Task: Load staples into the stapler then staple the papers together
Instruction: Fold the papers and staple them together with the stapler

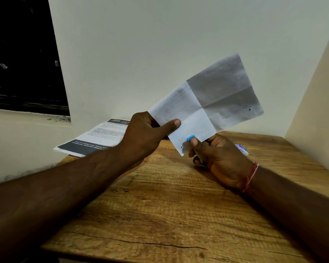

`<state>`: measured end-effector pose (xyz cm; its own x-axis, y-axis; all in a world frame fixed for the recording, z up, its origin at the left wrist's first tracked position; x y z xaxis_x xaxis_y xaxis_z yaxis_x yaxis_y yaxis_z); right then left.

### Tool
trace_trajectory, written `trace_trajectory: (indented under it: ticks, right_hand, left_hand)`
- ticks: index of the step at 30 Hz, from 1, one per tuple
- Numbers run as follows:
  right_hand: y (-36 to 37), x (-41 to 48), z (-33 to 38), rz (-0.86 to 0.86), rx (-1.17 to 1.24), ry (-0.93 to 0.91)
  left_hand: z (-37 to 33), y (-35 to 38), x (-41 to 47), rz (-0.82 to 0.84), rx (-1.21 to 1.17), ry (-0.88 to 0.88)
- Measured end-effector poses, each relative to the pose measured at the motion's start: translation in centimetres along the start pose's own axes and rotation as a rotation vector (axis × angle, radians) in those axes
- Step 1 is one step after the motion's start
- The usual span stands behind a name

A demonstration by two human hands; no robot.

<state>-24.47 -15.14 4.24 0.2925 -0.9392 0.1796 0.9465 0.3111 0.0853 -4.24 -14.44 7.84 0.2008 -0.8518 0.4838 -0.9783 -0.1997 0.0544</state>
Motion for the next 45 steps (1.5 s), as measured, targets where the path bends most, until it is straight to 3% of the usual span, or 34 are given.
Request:
trace_trajectory:
  ticks: [14, 27, 35, 39, 43, 45]
  right_hand:
    - [0.7, -0.3, 0.2, 0.021, -0.052, -0.042]
    - [-0.2, 0.2, 0.9, -0.038, -0.148, -0.199]
    - [-0.4, 0.5, -0.1, -0.009, -0.161, -0.087]
    - [-2.1, 1.3, 0.3, -0.026, -0.426, -0.136]
    - [-3.3, 1.4, 1.2, -0.045, -1.032, -0.222]
    - [-3.5, 1.3, 1.2, -0.06, -1.092, -0.211]
  left_hand:
    - [-0.3, 0.4, -0.5, 0.015, -0.009, 0.001]
    - [0.0, 0.4, -0.3, 0.013, 0.012, 0.005]
    - [0.6, 0.0, 0.0, -0.007, 0.017, -0.02]
    - [0.8, -0.5, 0.5, -0.037, -0.008, -0.037]
    - [0.7, -1.1, 0.7, -0.061, -0.01, -0.054]
    - [0.8, -1.2, 0.8, -0.056, -0.025, -0.062]
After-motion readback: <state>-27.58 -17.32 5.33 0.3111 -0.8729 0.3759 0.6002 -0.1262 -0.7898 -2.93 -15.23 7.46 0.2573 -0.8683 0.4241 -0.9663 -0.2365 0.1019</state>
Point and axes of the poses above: each hand's wrist, its own x-axis towards the middle knuckle, its own y-axis out of the palm, z = x × y, the point moved 8 cm from there along x, towards the middle knuckle, and after that the axes turned 5 degrees about -z, right-handed, at the moved point
